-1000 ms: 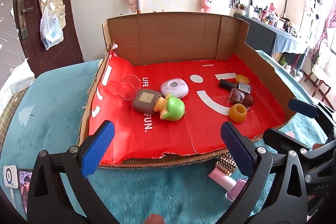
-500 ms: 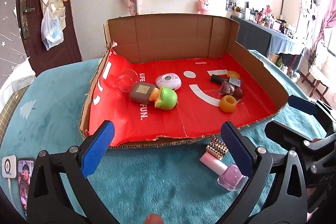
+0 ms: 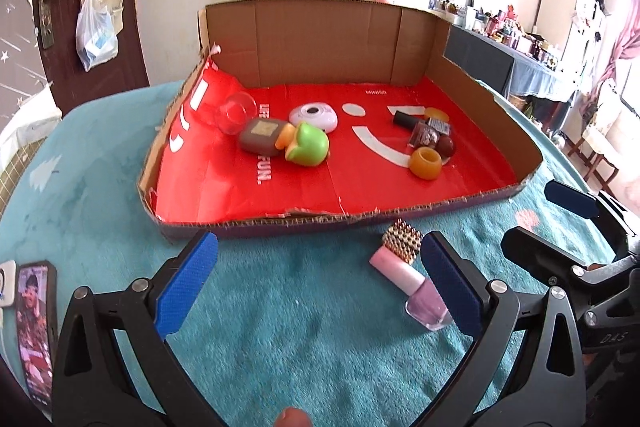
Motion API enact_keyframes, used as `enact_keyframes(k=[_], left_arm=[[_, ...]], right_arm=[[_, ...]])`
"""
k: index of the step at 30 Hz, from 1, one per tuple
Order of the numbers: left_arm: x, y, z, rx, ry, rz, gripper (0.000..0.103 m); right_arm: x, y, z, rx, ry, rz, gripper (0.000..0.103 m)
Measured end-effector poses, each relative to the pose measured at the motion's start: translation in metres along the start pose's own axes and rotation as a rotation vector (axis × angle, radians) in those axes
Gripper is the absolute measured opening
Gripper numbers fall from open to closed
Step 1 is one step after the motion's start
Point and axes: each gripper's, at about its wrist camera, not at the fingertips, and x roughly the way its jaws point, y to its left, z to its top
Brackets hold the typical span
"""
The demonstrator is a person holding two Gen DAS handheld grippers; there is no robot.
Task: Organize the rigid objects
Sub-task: 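Move both grippers out of the box toward the nail polish and gold cylinder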
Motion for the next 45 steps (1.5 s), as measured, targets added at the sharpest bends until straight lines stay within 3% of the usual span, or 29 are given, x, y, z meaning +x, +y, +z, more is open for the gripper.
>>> enact_keyframes(k=[13, 30, 34, 45], left_arm=[[0.016, -0.009, -0.022, -0.017, 0.07, -0.04, 0.103], [0.043, -0.046, -0.03, -0.009, 0.163, -0.106, 0.103], [0.048, -0.053, -0.034, 0.024, 0.177, -0.058, 0.103], [0.034, 0.003, -0.04, -0.023, 0.174, -0.013, 0.103]], right_arm=[[0.01, -0.009, -0.019, -0.001, 0.053, -0.06, 0.103], [0.012, -0.054, -0.024, 0.09, 0.073, -0.168, 0.103], [0.015, -0.058, -0.022, 0.102, 0.08, -0.171, 0.103], [0.034, -0.028, -0.018, 0.043, 0.114, -0.107, 0.103]])
